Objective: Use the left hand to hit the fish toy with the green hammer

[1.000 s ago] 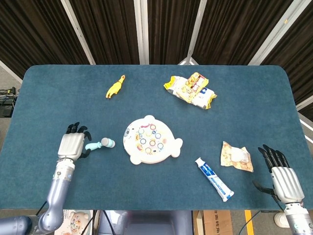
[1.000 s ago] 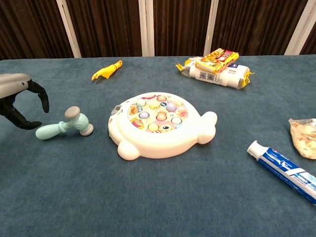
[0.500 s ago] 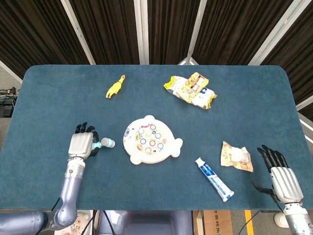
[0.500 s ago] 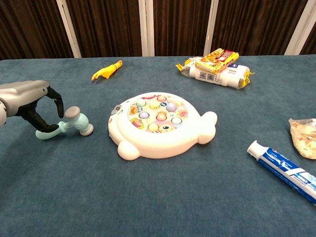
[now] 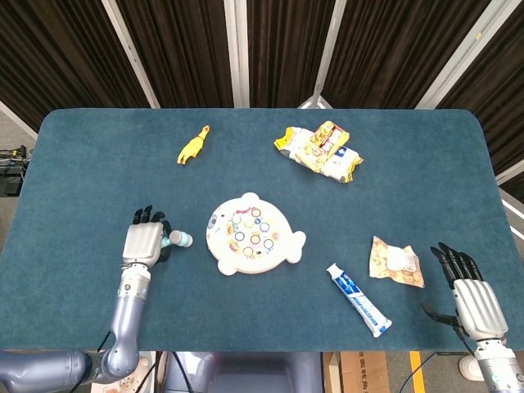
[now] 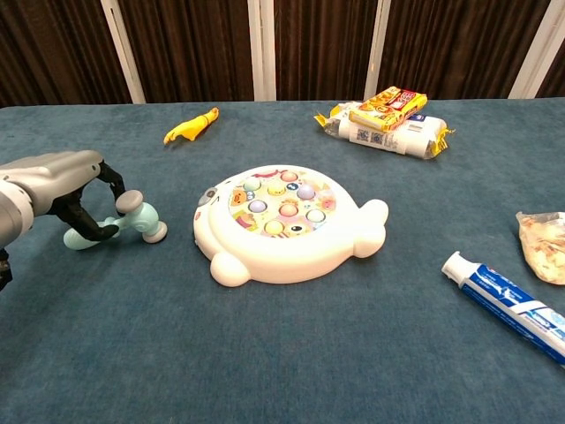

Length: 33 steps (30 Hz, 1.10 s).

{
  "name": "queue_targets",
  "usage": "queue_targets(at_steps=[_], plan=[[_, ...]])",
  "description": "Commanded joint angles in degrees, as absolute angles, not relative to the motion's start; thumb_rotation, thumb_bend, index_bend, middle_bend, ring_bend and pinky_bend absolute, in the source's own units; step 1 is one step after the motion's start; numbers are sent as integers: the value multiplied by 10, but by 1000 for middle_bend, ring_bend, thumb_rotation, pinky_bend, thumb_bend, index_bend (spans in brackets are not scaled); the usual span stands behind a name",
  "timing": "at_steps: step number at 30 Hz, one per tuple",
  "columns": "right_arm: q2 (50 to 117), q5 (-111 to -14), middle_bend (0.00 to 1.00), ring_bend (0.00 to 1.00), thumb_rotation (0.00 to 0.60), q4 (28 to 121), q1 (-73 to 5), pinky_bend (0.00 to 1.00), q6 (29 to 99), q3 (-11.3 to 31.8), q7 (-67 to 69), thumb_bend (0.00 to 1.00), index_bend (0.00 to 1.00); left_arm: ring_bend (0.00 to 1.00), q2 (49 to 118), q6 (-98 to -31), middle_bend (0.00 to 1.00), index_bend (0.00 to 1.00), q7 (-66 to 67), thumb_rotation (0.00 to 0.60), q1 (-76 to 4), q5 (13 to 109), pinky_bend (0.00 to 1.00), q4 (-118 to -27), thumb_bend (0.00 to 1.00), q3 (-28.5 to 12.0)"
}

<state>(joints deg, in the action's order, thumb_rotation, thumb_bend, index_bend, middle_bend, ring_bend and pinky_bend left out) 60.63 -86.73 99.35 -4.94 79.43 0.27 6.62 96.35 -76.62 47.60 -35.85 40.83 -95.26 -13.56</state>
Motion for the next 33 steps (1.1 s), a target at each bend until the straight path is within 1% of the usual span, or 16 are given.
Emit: queue_targets(at_steps=[1, 28, 30, 33], plan=[[606, -867, 0, 0, 600, 994, -50, 0, 794, 3, 67, 232, 0, 7, 966, -766, 190, 484, 476, 600, -360, 405, 50, -949, 517, -137], [605, -868, 0, 0, 600, 996, -49, 0, 794, 3, 74, 232, 0, 8, 980, -758, 195, 484, 469, 600, -372, 382, 53, -933, 553, -137], [605, -867, 0, 0, 600, 996, -49, 0, 794, 3, 74, 232, 0, 17, 982, -758, 204, 488, 469, 600, -373, 382, 66, -931, 562, -137], [605, -867, 0, 0, 600, 995, -49, 0, 794, 3, 75, 232, 0, 66, 984, -761, 241, 507, 464, 600, -373, 390, 125, -927, 601, -135]])
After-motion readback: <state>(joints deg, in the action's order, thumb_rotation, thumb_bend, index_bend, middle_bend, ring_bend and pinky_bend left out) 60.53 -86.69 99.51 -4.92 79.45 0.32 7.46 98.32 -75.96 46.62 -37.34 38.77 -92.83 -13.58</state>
